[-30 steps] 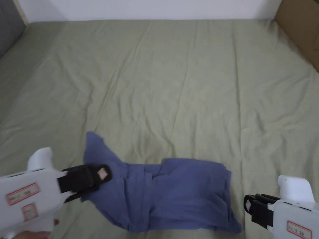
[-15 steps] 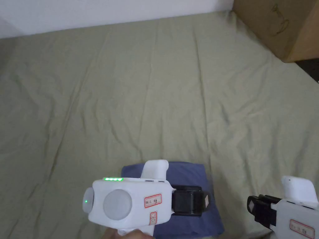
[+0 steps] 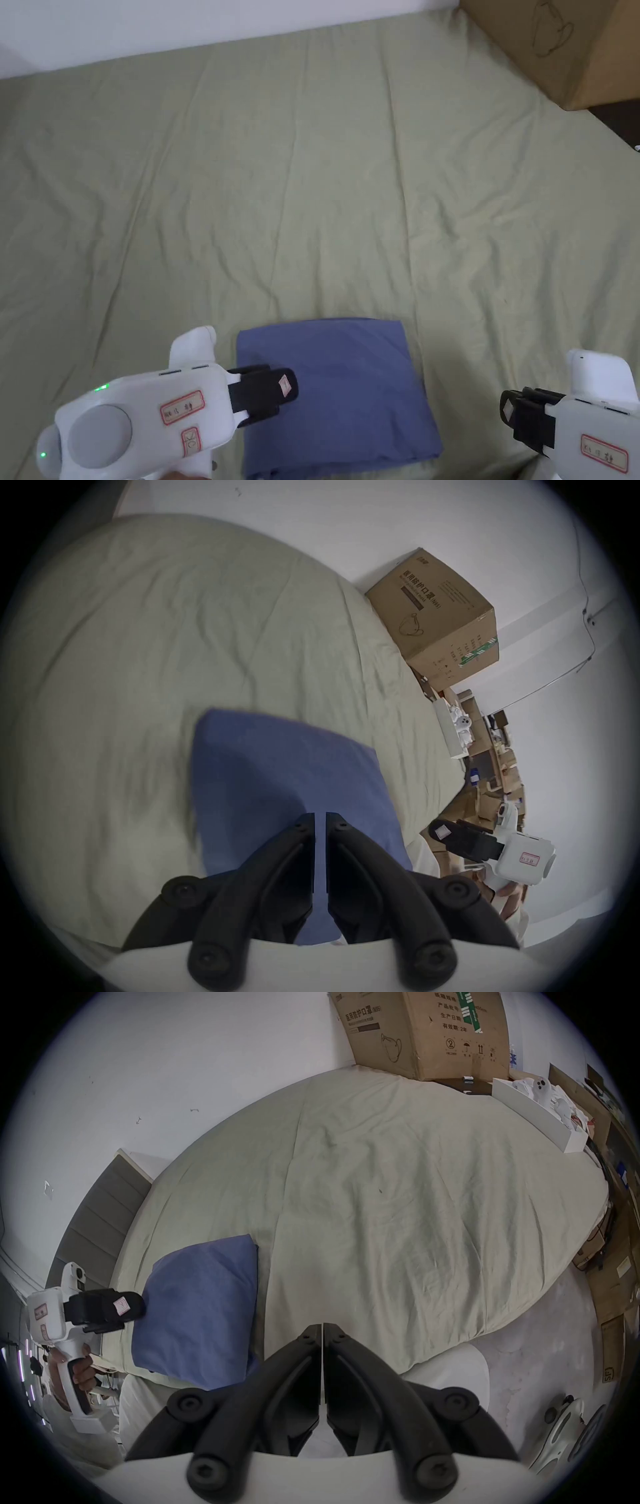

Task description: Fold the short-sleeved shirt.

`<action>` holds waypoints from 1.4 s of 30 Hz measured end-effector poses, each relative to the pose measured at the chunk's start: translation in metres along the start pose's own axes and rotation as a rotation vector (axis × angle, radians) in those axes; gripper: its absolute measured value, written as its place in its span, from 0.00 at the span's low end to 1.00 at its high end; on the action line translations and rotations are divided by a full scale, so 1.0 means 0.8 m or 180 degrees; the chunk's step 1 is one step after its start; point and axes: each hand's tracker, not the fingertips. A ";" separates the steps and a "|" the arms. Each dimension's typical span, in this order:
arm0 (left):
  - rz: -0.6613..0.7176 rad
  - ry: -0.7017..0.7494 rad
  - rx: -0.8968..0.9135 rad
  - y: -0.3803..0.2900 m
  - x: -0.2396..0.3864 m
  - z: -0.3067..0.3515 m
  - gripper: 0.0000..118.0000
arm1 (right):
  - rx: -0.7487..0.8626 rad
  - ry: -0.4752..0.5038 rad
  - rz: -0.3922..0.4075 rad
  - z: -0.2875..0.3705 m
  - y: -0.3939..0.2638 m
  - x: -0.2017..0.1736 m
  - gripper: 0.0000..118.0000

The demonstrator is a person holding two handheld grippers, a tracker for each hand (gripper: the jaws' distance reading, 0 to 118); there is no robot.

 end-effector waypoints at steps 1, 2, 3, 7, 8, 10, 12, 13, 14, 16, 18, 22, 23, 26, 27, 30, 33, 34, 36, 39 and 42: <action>0.0017 -0.0100 -0.0054 -0.005 0.002 -0.010 0.06 | -0.0006 -0.0001 0.0000 -0.001 0.001 0.002 0.01; 0.0003 -0.0134 -0.0093 -0.008 0.007 -0.021 0.06 | -0.0011 0.0000 -0.0007 -0.002 0.001 0.003 0.01; -0.0040 -0.0165 -0.0143 -0.011 0.014 -0.031 0.06 | -0.0012 -0.0003 -0.0018 -0.001 0.001 0.004 0.01; -0.0187 -0.0215 -0.0499 -0.023 0.043 -0.088 0.06 | -0.0009 -0.0035 -0.0027 0.003 0.001 0.009 0.01; -0.0171 -0.0222 -0.0576 -0.026 0.053 -0.100 0.06 | -0.0004 -0.0047 -0.0031 0.004 0.001 0.011 0.01; -0.0327 -0.0322 -0.0635 -0.032 0.071 -0.116 0.06 | 0.0005 -0.0068 -0.0043 0.007 0.002 0.013 0.01; -0.0492 -0.0346 -0.0721 -0.038 0.088 -0.124 0.06 | 0.0006 -0.0082 -0.0048 0.008 0.002 0.014 0.01; -0.0490 -0.0338 -0.0728 -0.039 0.091 -0.125 0.06 | 0.0001 -0.0091 -0.0038 0.008 0.003 0.014 0.01; -0.0484 -0.0365 -0.0731 -0.040 0.092 -0.124 0.06 | 0.0003 -0.0100 -0.0019 0.009 0.003 0.013 0.01; -0.0466 -0.0420 -0.0715 -0.040 0.089 -0.111 0.06 | 0.0004 -0.0102 0.0022 0.011 0.005 0.008 0.01; -0.0419 -0.0525 -0.0651 -0.037 0.082 -0.094 0.06 | -0.0015 -0.0074 0.0073 0.008 0.007 -0.002 0.01; -0.0236 -0.0520 -0.0353 -0.023 0.043 -0.037 0.06 | -0.0108 0.0073 0.0414 -0.008 0.013 -0.044 0.01; -0.0191 -0.0525 -0.0328 -0.018 0.028 -0.020 0.06 | -0.0128 0.0122 0.0523 -0.013 0.014 -0.059 0.01; -0.0013 -0.0496 -0.0191 -0.014 -0.019 0.030 0.08 | -0.0205 0.0297 0.0898 -0.037 0.020 -0.110 0.01; 0.0038 -0.0447 -0.0121 -0.013 -0.031 0.043 0.12 | -0.0226 0.0323 0.0992 -0.045 0.022 -0.123 0.01; 0.0274 -0.0217 0.0082 -0.016 -0.078 0.079 0.53 | -0.0299 0.0313 0.1207 -0.079 0.028 -0.167 0.01; 0.0691 -0.0153 0.0231 -0.018 -0.116 0.092 0.70 | -0.0403 0.0106 0.1360 -0.112 0.029 -0.194 0.01; 0.0789 -0.0248 0.0262 -0.019 -0.126 0.093 0.74 | -0.0417 0.0020 0.1425 -0.125 0.026 -0.198 0.01; 0.0945 -0.0434 0.0280 -0.017 -0.142 0.083 0.78 | -0.0553 -0.0004 0.1348 -0.142 0.023 -0.197 0.01; 0.1041 -0.0588 0.0088 -0.008 -0.150 0.054 0.78 | -0.0547 0.0052 0.1203 -0.143 0.028 -0.189 0.01; 0.1066 -0.0857 -0.0182 0.006 -0.149 0.011 0.78 | -0.0575 0.0158 0.1076 -0.139 0.035 -0.179 0.01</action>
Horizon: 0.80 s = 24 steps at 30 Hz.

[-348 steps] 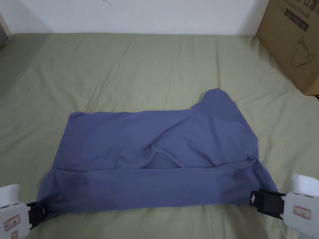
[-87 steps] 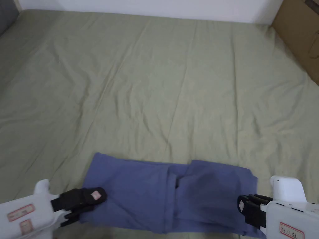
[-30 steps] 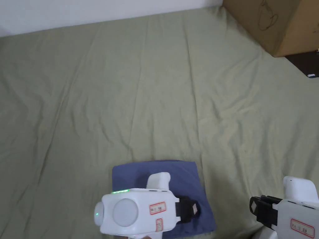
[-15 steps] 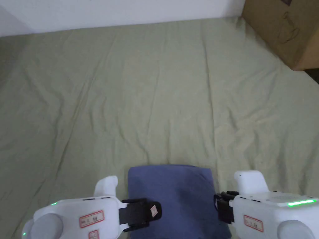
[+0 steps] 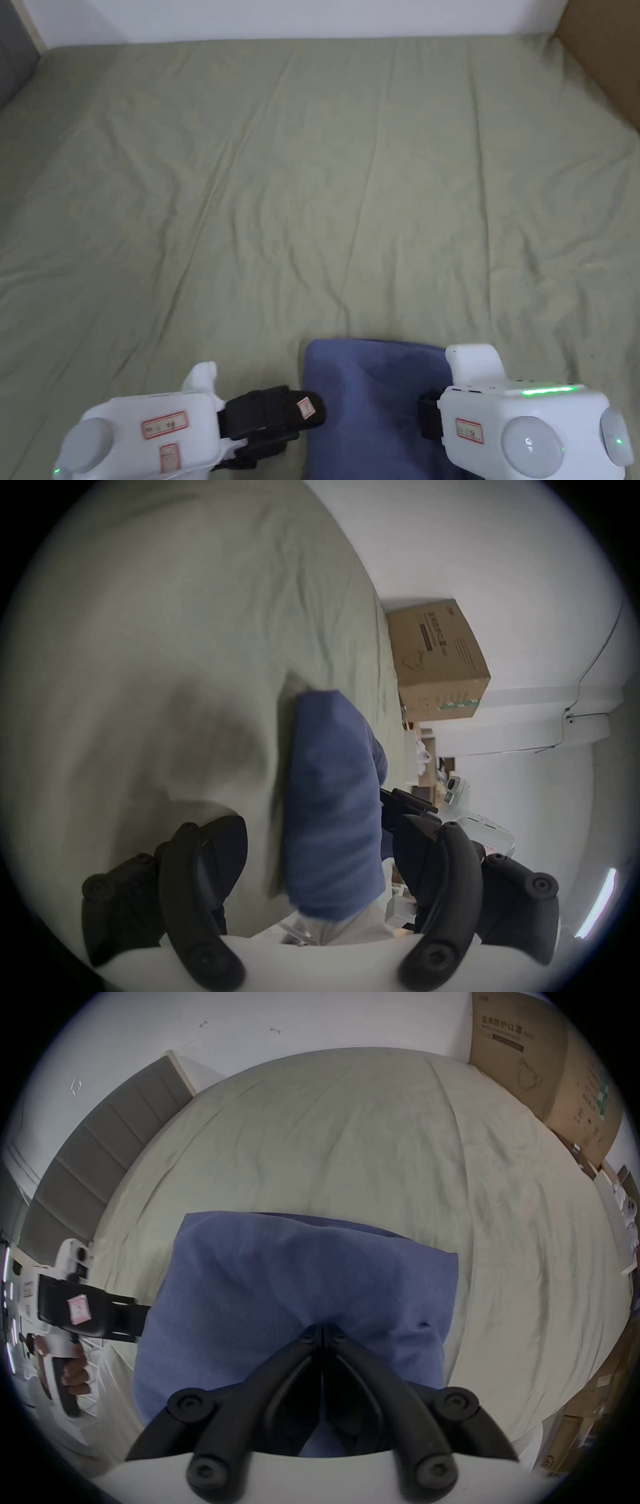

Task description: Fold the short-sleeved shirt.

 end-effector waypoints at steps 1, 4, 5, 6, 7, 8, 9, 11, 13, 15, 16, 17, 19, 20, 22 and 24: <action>0.0031 -0.0082 -0.0074 0.003 -0.001 -0.016 0.78 | -0.0002 0.0014 -0.0022 0.000 0.000 0.002 0.01; 0.0217 -0.0412 -0.0202 0.018 -0.006 -0.053 0.78 | -0.0003 0.0026 -0.0064 0.000 0.000 0.001 0.01; 0.0296 -0.0401 -0.0219 0.018 -0.006 -0.063 0.78 | -0.0006 0.0012 -0.0045 -0.001 0.000 0.000 0.01; 0.0297 -0.0372 -0.0216 0.021 -0.002 -0.069 0.78 | -0.0008 0.0002 -0.0026 -0.001 0.001 -0.001 0.01; 0.0228 -0.0360 -0.0238 0.024 0.003 -0.075 0.78 | -0.0011 -0.0005 -0.0018 0.000 0.000 -0.002 0.01; 0.0086 -0.0372 -0.0320 0.026 0.007 -0.079 0.76 | -0.0013 -0.0014 -0.0016 -0.001 0.001 -0.003 0.01; -0.0032 -0.0312 -0.0377 0.025 0.011 -0.082 0.68 | -0.0016 -0.0023 -0.0015 -0.002 0.001 -0.003 0.01; -0.0176 0.0055 -0.0362 0.026 0.016 -0.078 0.34 | -0.0023 -0.0038 -0.0026 -0.001 0.001 -0.004 0.01; -0.0092 0.0058 -0.0393 0.028 0.005 -0.071 0.30 | -0.0026 -0.0019 -0.0037 0.001 0.002 -0.005 0.01; 0.0025 -0.0105 -0.0374 0.029 -0.001 -0.060 0.25 | -0.0025 0.0001 -0.0070 0.010 0.004 -0.009 0.01; -0.0026 -0.0022 -0.0379 0.031 0.001 -0.054 0.25 | -0.0004 0.0018 -0.0059 0.017 0.006 -0.013 0.01; -0.0112 0.0024 -0.0364 0.035 -0.003 -0.042 0.24 | 0.0057 0.0006 -0.0006 0.024 0.008 -0.018 0.01; -0.0201 0.0131 -0.0310 0.048 -0.005 -0.008 0.24 | 0.0146 -0.0046 0.0138 0.038 0.014 -0.028 0.01; -0.0323 0.0266 -0.0252 0.056 -0.006 0.016 0.24 | 0.0197 -0.0040 0.0186 0.043 0.017 -0.032 0.01; -0.0443 0.0599 -0.0122 0.080 -0.013 0.073 0.24 | 0.0241 -0.0037 0.0193 0.051 0.021 -0.039 0.01; -0.0544 0.1027 0.0104 0.105 -0.022 0.137 0.24 | 0.0276 0.0004 0.0191 0.053 0.025 -0.045 0.01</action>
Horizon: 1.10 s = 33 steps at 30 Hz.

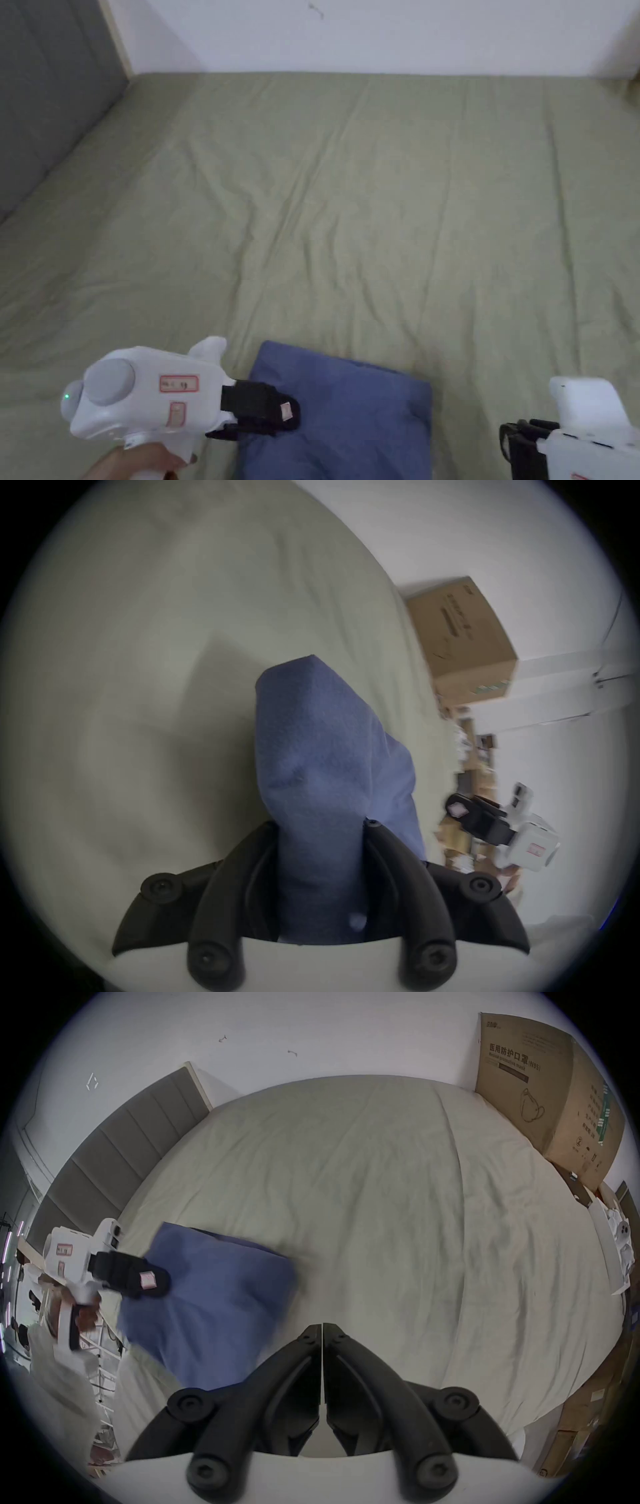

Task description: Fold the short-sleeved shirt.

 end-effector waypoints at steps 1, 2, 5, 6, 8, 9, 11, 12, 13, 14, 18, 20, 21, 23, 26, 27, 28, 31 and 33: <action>-0.0005 0.0257 0.0085 0.014 -0.021 0.030 0.24 | 0.0007 0.0020 -0.0002 -0.002 0.001 -0.004 0.01; -0.0066 0.0593 0.0147 0.028 -0.037 0.060 0.24 | -0.0006 0.0036 0.0004 -0.005 0.001 -0.008 0.01; -0.0472 0.1772 0.0222 0.061 -0.069 0.125 0.24 | -0.0119 0.0023 0.0087 -0.018 -0.003 -0.021 0.01; -0.0609 0.2171 0.0173 0.071 -0.077 0.138 0.24 | -0.0163 0.0020 0.0124 -0.022 -0.005 -0.024 0.01; -0.0903 0.2875 0.0122 0.086 -0.094 0.151 0.24 | -0.0216 0.0014 0.0187 -0.028 -0.007 -0.029 0.01; -0.0958 0.3058 0.0101 0.091 -0.104 0.154 0.24 | -0.0213 0.0003 0.0193 -0.029 -0.007 -0.031 0.01; -0.0688 0.3031 0.0149 0.102 -0.130 0.163 0.25 | -0.0221 -0.0020 0.0168 -0.027 -0.005 -0.037 0.01; -0.0560 0.2880 0.0159 0.103 -0.137 0.166 0.27 | -0.0221 -0.0005 0.0161 -0.027 -0.004 -0.037 0.01; -0.0442 0.2672 0.0212 0.101 -0.143 0.168 0.36 | -0.0216 -0.0004 0.0153 -0.026 -0.003 -0.038 0.01; -0.0440 0.2721 0.0300 0.097 -0.142 0.168 0.50 | -0.0206 -0.0018 0.0157 -0.024 -0.001 -0.039 0.01; -0.0453 0.2834 0.0619 0.083 -0.125 0.193 0.69 | -0.0201 -0.0046 0.0188 -0.019 0.001 -0.041 0.01; -0.0327 0.2659 0.0910 0.073 -0.107 0.212 0.77 | -0.0195 -0.0043 0.0180 -0.017 0.000 -0.041 0.01; -0.0283 0.2558 0.1005 0.069 -0.100 0.222 0.74 | -0.0191 -0.0031 0.0173 -0.015 -0.001 -0.041 0.01; -0.0208 0.2234 0.1227 0.055 -0.072 0.236 0.51 | -0.0164 -0.0002 0.0162 -0.010 -0.003 -0.042 0.01; -0.0218 0.1523 0.1546 0.025 -0.025 0.242 0.03 | -0.0101 0.0080 0.0158 0.002 -0.004 -0.045 0.01; -0.0219 0.1367 0.1587 0.015 -0.011 0.238 0.03 | -0.0071 0.0109 0.0165 0.007 -0.004 -0.045 0.01; -0.0265 0.1184 0.1657 0.004 0.008 0.232 0.03 | -0.0030 0.0136 0.0174 0.014 -0.005 -0.045 0.01; -0.0462 0.0885 0.1693 -0.033 0.060 0.212 0.00 | 0.0113 0.0213 0.0112 0.036 -0.004 -0.042 0.01; -0.0553 0.0817 0.1736 -0.051 0.097 0.197 0.00 | 0.0237 0.0309 0.0025 0.052 -0.004 -0.037 0.01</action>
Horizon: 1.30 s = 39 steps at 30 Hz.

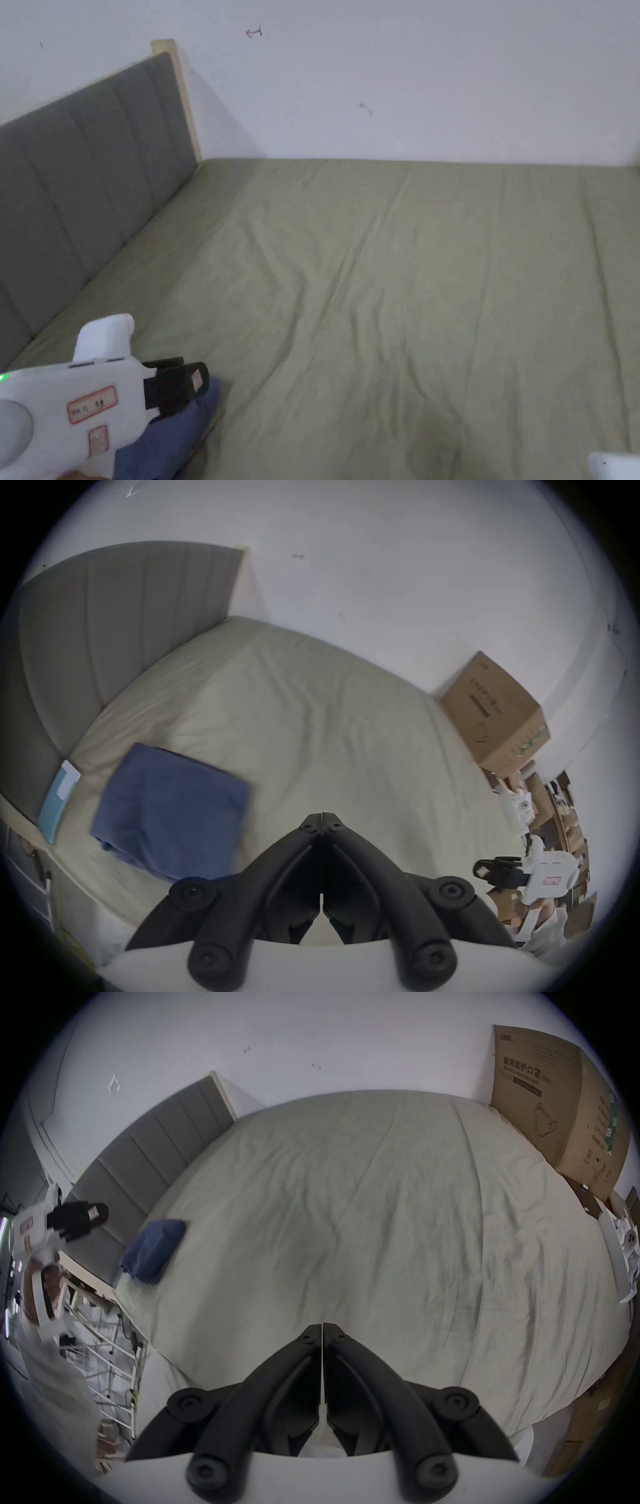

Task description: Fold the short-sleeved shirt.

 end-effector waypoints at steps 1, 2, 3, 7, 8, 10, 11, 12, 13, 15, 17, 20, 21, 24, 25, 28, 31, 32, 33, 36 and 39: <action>0.0085 -0.0142 0.0076 -0.008 0.018 0.003 0.00 | 0.0068 -0.0002 -0.0043 0.009 0.000 0.001 0.01; 0.0128 -0.0287 0.0092 -0.015 0.034 0.006 0.00 | 0.0149 -0.0005 -0.0052 0.018 0.000 0.011 0.01; 0.0062 -0.0329 0.0098 -0.020 0.049 0.008 0.00 | 0.0216 0.0000 -0.0048 0.026 -0.001 0.013 0.01; -0.0280 0.0012 0.0281 -0.041 0.120 0.017 0.00 | 0.0465 -0.0049 -0.0079 0.062 -0.004 0.021 0.01; -0.0266 0.0046 0.0315 -0.049 0.143 0.021 0.00 | 0.0546 -0.0080 -0.0057 0.072 -0.004 0.021 0.01; -0.0284 -0.0007 0.0432 -0.061 0.171 0.031 0.00 | 0.0797 -0.0242 0.0014 0.090 -0.005 0.018 0.01; -0.0416 0.0093 0.0565 -0.068 0.188 0.038 0.00 | 0.0946 -0.0342 0.0062 0.102 -0.005 0.016 0.01; -0.0584 0.0153 0.0649 -0.074 0.209 0.043 0.00 | 0.1034 -0.0383 0.0092 0.110 -0.005 0.014 0.01; -0.0717 0.0263 0.0754 -0.081 0.227 0.048 0.00 | 0.1171 -0.0428 0.0100 0.122 -0.005 0.012 0.01; -0.0867 0.0333 0.0955 -0.089 0.250 0.056 0.00 | 0.1447 -0.0494 0.0085 0.142 -0.005 0.007 0.01; -0.0949 0.0420 0.1141 -0.094 0.273 0.065 0.00 | 0.1775 -0.0644 0.0148 0.165 -0.008 0.000 0.01; -0.1074 0.0508 0.1283 -0.092 0.298 0.078 0.00 | 0.2117 -0.0830 0.0227 0.195 -0.012 -0.012 0.04; -0.1140 0.0499 0.1331 -0.090 0.303 0.082 0.00 | 0.2202 -0.0845 0.0219 0.203 -0.012 -0.014 0.07; -0.1229 0.0527 0.1481 -0.083 0.320 0.099 0.01 | 0.2454 -0.0886 0.0163 0.228 -0.012 -0.022 0.16; -0.1262 0.0523 0.1519 -0.082 0.326 0.105 0.07 | 0.2497 -0.0893 0.0154 0.235 -0.011 -0.025 0.23; -0.1292 0.0466 0.1582 -0.079 0.331 0.113 0.91 | 0.2566 -0.0909 0.0152 0.244 -0.008 -0.029 0.68; -0.1382 0.0415 0.1656 -0.077 0.344 0.137 1.00 | 0.2692 -0.0998 0.0162 0.249 -0.007 -0.033 0.89; -0.1401 0.0434 0.1678 -0.077 0.337 0.129 1.00 | 0.2750 -0.1029 0.0178 0.251 -0.007 -0.035 0.89; -0.1399 0.0470 0.1701 -0.076 0.338 0.131 1.00 | 0.2768 -0.1063 0.0182 0.252 -0.005 -0.037 0.90; -0.1300 0.0414 0.1777 -0.075 0.336 0.134 1.00 | 0.2776 -0.1101 0.0131 0.252 0.003 -0.039 0.95; -0.1128 0.0285 0.1673 -0.067 0.333 0.139 1.00 | 0.2781 -0.1052 0.0028 0.254 0.012 -0.038 0.95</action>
